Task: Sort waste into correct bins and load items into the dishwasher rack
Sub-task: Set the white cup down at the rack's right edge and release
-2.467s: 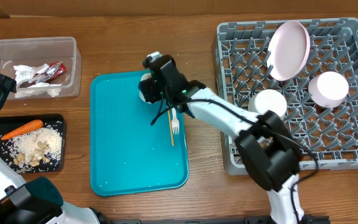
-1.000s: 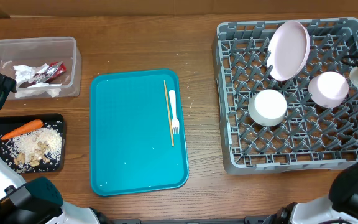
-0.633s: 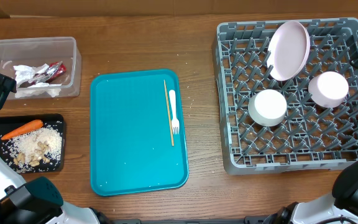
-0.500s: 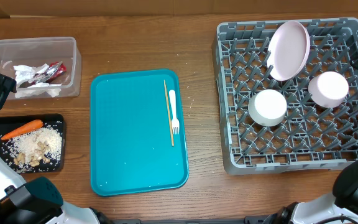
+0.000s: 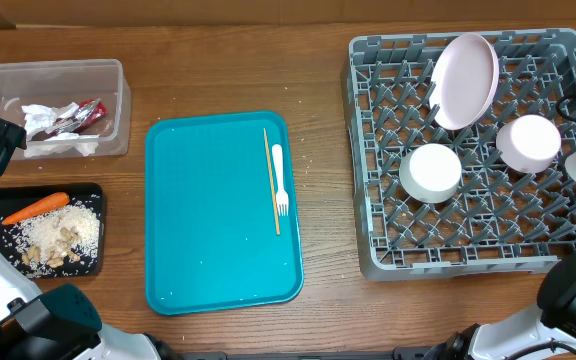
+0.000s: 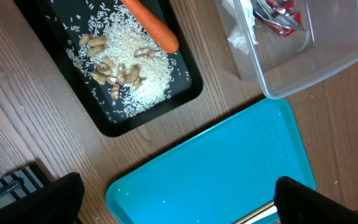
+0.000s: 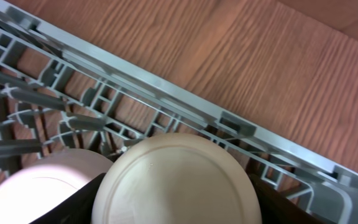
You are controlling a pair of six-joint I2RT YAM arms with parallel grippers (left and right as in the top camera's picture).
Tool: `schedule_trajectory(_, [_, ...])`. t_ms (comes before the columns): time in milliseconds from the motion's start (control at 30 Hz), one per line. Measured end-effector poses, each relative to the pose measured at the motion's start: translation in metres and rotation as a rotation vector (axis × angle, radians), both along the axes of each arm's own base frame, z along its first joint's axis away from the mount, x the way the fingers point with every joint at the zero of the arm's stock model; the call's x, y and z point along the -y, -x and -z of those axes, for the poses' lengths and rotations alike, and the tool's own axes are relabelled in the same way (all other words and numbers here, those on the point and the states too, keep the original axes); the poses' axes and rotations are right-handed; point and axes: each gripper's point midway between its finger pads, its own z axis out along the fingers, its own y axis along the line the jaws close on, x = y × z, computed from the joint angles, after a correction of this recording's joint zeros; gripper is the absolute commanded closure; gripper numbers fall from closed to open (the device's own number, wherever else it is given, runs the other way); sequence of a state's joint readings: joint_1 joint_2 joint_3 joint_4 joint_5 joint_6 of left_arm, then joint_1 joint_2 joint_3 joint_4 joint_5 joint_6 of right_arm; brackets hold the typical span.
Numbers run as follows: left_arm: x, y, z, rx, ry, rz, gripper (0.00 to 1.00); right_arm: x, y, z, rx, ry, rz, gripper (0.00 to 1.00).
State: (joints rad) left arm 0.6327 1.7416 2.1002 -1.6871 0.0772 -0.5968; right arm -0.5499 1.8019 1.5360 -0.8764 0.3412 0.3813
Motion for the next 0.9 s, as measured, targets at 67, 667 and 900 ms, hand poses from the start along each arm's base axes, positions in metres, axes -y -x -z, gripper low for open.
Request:
schedule_trajectory(67, [0.0, 0.0, 0.0, 0.0, 0.0, 0.0, 0.0, 0.0, 0.002, 0.001, -0.009, -0.001, 0.003, 0.41])
schedule_trajectory(667, [0.0, 0.0, 0.0, 0.0, 0.0, 0.0, 0.0, -0.005, 0.011, 0.005, -0.047, -0.023, 0.01, 0.35])
schedule_trajectory(900, [0.0, 0.0, 0.0, 0.0, 0.0, 0.0, 0.0, -0.003, 0.016, 0.005, -0.071, -0.009, 0.022, 0.34])
